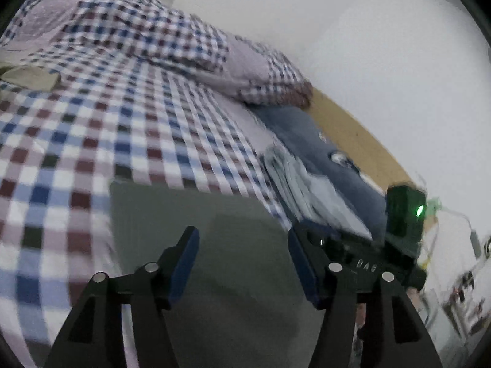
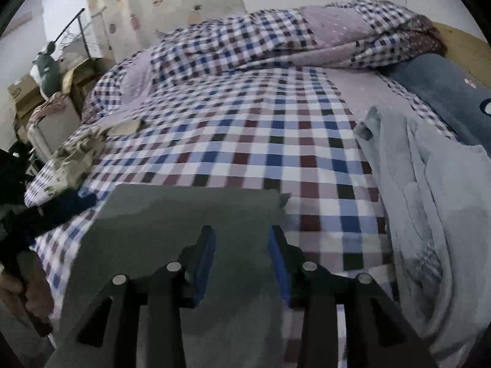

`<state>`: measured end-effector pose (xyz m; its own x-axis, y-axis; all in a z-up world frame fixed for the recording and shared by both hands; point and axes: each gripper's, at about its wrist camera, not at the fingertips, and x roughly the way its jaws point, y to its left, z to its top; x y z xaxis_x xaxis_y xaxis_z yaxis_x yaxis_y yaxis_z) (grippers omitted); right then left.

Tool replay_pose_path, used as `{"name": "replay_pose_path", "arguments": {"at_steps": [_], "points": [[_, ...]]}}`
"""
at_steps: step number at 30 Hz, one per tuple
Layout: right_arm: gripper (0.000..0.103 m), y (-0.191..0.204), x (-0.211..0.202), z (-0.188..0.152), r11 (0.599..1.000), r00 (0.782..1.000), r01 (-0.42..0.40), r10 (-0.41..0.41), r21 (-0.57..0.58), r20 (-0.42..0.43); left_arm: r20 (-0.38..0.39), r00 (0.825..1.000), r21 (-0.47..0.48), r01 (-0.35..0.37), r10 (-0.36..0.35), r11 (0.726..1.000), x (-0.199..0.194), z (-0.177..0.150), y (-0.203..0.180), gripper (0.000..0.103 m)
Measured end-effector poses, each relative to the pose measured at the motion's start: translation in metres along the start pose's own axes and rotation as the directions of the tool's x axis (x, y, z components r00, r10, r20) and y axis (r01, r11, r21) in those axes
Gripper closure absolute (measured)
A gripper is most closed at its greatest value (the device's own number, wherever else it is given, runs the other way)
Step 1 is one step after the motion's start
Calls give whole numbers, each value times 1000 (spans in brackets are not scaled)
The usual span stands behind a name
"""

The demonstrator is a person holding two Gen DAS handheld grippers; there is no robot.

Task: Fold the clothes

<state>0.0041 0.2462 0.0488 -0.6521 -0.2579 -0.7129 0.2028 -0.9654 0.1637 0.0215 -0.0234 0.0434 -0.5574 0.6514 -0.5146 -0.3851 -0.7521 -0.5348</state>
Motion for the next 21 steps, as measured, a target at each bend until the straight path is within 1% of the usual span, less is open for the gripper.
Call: {"name": "replay_pose_path", "arguments": {"at_steps": [5,8,9,11,12,14,15,16,17,19,21], "points": [[63,37,-21,-31,995,999,-21,19,-97,-27,-75,996,103,-49,57,993,-1,-29,-26,39],[63,52,-23,-57,987,996,-54,42,-152,-81,-108,990,162,-75,93,984,-3,-45,-40,39],[63,55,-22,-66,983,993,-63,45,-172,-108,-104,990,165,-80,98,983,-6,-44,-40,39],[63,56,-16,-78,975,985,-70,34,-210,-166,-93,991,141,-85,99,986,-11,-39,-38,39],[63,55,-15,-80,973,983,-76,36,-217,-182,-78,992,119,-88,98,989,-12,-36,-35,36],[62,47,-19,-74,978,984,-94,62,-189,-169,-53,994,75,-90,94,993,-15,-28,-28,32],[61,40,-22,-68,982,986,-96,71,-163,-152,-48,995,57,-89,92,994,-13,-24,-25,32],[58,32,-24,-62,985,987,-103,84,-137,-134,-45,994,47,-101,104,994,-10,-20,-22,31],[55,23,-26,-55,987,987,-121,109,-104,-117,-41,991,49,-123,125,991,-7,-15,-21,30],[54,4,-25,-44,985,982,-173,170,-28,-83,-29,987,72,-153,155,986,-2,-7,-24,29],[53,-12,-21,-37,977,976,-209,211,29,-60,-7,980,99,-197,199,975,1,0,-27,21]]}}
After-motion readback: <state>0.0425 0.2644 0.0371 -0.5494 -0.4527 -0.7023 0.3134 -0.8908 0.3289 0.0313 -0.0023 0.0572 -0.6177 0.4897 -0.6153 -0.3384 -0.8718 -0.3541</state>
